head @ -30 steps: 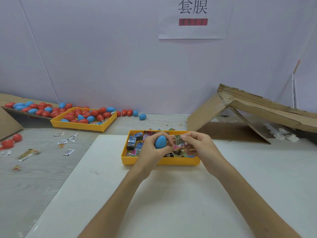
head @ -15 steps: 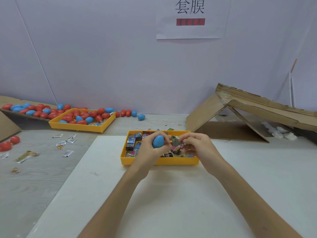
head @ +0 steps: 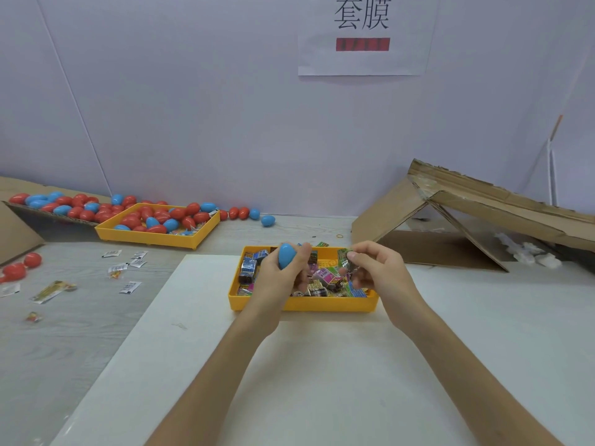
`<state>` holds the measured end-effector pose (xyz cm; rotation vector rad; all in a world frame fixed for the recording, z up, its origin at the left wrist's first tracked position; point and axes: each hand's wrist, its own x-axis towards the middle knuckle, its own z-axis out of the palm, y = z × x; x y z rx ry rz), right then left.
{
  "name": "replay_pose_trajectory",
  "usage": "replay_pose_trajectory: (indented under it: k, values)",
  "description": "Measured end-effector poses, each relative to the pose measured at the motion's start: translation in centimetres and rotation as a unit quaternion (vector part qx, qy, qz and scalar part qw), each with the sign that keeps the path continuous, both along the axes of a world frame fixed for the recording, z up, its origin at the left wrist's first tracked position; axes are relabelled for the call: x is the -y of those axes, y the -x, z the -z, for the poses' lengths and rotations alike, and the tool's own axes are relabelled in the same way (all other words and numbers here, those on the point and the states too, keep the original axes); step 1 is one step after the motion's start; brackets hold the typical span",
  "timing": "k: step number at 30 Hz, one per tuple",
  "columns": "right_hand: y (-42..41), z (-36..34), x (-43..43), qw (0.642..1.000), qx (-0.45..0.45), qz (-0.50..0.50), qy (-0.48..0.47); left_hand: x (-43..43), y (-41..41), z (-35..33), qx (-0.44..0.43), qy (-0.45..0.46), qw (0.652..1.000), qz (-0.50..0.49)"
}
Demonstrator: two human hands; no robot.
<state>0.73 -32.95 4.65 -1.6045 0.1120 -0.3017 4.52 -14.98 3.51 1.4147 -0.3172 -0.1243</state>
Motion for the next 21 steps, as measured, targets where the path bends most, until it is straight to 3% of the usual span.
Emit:
replay_pose_trajectory:
  k: [7, 13, 21]
  values:
    - [-0.02, 0.2, -0.22, 1.0, -0.007, -0.013, 0.021, 0.57, 0.35, -0.38, -0.046, 0.08, 0.992, 0.089]
    - [-0.02, 0.16, -0.21, 1.0, -0.007, -0.012, 0.024, 0.41, 0.47, -0.01, 0.029, 0.016, 0.998, 0.056]
    - [-0.03, 0.22, -0.28, 0.999, -0.011, -0.01, 0.029, 0.66, 0.04, -0.05, -0.044, 0.061, 0.997, 0.035]
